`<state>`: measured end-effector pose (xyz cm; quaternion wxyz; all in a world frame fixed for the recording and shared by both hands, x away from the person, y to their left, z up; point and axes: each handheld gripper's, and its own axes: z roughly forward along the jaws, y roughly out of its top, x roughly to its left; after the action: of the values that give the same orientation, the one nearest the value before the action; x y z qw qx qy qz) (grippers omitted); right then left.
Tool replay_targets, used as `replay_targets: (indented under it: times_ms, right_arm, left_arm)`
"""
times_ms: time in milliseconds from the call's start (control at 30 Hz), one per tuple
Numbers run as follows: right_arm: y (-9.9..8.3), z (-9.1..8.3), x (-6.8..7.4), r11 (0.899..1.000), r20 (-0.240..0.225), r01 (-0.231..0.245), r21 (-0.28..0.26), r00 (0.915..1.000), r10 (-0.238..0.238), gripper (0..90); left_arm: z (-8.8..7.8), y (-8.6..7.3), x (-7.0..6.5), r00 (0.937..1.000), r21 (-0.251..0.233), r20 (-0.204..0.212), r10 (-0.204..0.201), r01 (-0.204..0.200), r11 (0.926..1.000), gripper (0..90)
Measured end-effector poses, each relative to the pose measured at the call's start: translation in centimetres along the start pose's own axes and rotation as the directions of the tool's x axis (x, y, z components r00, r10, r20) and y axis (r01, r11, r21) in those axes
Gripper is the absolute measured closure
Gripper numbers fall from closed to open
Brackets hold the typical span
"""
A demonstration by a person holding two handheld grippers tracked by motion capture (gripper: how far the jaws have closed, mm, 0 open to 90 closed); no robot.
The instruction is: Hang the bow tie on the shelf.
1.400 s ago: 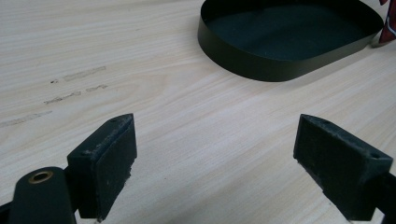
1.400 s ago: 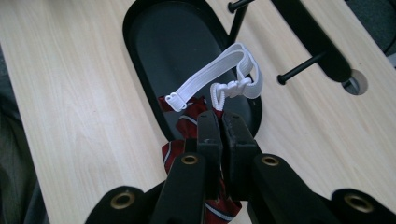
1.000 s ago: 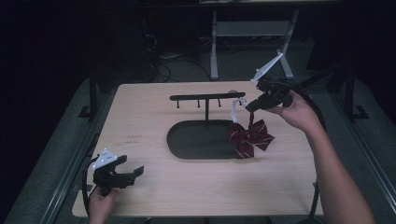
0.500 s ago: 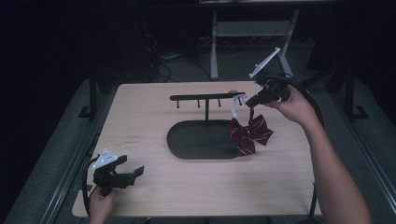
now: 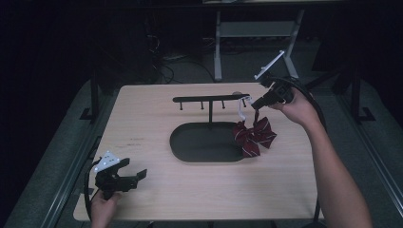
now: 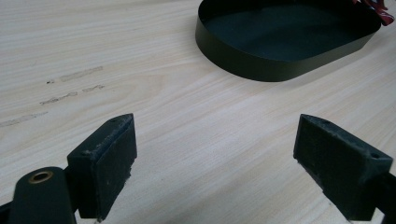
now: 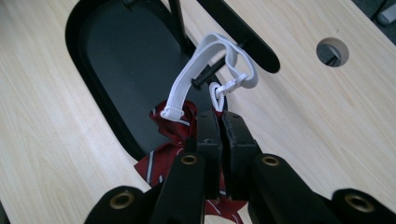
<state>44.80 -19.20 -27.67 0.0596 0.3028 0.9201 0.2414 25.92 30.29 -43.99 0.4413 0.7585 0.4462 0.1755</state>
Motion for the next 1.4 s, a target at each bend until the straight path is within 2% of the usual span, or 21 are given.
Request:
replay_targets:
  times_ms: [667, 1400]
  right_arm:
    - [-0.8, 1.5, -1.1, 0.999, 0.002, -0.048, 0.017, 0.9988, 0.048, 85.9]
    - [-1.4, 2.0, -1.0, 0.999, -0.022, -0.036, 0.017, 0.9991, 0.037, 81.4]
  left_arm:
    - [0.0, 0.0, 0.0, 1.0000, -0.003, 0.002, -0.002, 0.002, 1.0000, 13.1]
    - [-0.1, 0.1, -0.1, 1.0000, -0.006, 0.002, -0.003, 0.003, 1.0000, 13.0]
